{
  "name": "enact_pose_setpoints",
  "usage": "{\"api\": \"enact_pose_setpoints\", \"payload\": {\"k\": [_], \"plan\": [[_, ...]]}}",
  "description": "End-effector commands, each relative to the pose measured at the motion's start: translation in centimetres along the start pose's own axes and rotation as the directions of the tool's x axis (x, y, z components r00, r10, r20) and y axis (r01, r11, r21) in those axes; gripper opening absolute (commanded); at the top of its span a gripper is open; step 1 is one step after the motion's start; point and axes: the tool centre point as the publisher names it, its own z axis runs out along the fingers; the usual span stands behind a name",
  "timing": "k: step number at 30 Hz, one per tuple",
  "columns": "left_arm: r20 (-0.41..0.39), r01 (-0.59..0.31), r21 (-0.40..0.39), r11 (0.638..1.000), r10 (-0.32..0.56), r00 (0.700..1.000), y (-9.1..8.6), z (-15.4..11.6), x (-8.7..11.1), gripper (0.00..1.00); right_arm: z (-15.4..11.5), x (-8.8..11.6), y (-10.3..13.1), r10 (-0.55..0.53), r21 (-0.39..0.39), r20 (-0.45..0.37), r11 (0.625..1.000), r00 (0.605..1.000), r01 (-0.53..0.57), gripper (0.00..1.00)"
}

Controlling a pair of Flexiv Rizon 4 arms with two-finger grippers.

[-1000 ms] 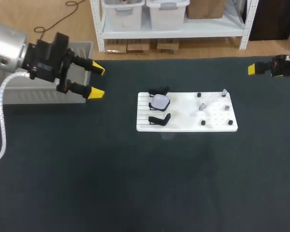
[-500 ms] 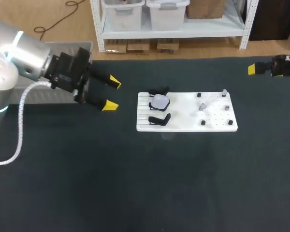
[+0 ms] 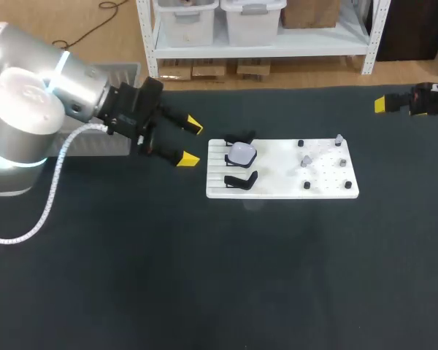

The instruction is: Pick up each earbud case from the left stands, insert the matching earbuds, close the lid, and place the case in the box.

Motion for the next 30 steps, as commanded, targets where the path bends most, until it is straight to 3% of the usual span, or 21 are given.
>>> {"api": "enact_pose_setpoints", "payload": {"k": [1, 13, 30], "plan": [[0.004, 0.002, 0.066, 0.998, -0.002, 1.000, 1.3, 1.3, 0.3, 1.00, 0.0, 0.0, 0.0, 0.000, 0.001, 0.000, 1.000, 1.000, 0.000, 1.00], [0.033, 0.016, 0.110, 0.994, -0.020, 0.999, 0.9, 4.2, 0.0, 1.00, 0.0, 0.0, 0.0, 0.000, 0.001, 0.000, 1.000, 1.000, 0.000, 1.00], [0.064, 0.045, 0.100, 0.994, -0.052, 0.997, 1.0, 6.5, -0.3, 1.00, 0.0, 0.0, 0.0, 0.000, 0.001, 0.000, 1.000, 1.000, 0.000, 1.00]]}}
